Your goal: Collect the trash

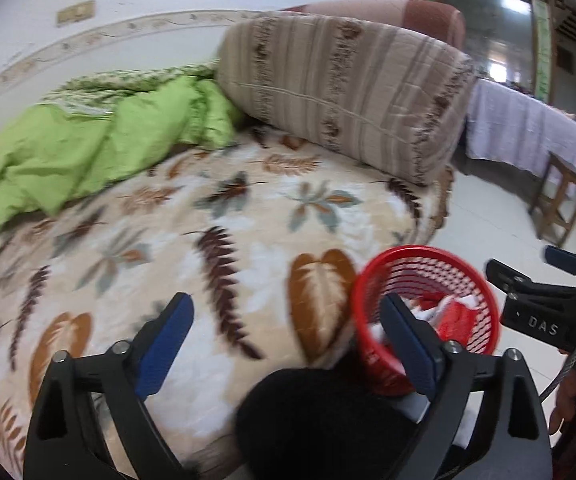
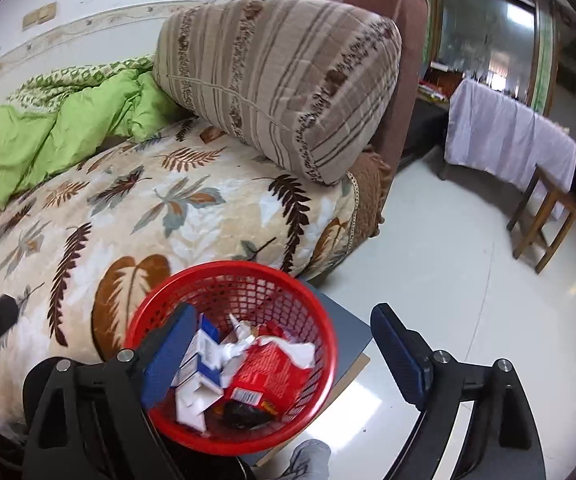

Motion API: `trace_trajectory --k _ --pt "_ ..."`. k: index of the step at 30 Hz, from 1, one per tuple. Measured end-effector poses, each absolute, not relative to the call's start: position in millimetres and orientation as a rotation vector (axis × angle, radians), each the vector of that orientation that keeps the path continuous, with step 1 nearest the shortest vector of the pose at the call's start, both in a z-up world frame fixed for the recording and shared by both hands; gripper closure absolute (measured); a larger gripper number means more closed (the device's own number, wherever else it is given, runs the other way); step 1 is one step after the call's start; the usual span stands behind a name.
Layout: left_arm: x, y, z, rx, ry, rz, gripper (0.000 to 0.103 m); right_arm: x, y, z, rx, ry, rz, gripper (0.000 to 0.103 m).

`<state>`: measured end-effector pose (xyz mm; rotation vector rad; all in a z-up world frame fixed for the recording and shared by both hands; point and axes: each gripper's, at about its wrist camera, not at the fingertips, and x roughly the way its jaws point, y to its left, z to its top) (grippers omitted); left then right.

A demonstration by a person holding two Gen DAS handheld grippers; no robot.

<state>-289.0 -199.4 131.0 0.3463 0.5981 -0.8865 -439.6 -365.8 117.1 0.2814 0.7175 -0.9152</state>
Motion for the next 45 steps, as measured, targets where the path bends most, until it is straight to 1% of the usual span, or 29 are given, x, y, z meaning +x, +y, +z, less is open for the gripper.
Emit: trace_trajectory --k 1,7,45 --pt "-288 -192 130 0.352 0.587 -0.864 0.006 -437 -360 116 0.265 0.725 -0.936 0.005" --pt "-282 -175 122 0.407 0.554 -0.744 0.003 -424 -337 116 0.155 0.758 -0.933 0.005" --pt "-284 -174 120 0.408 0.571 -0.716 0.003 -423 -334 111 0.176 0.781 -0.903 0.004"
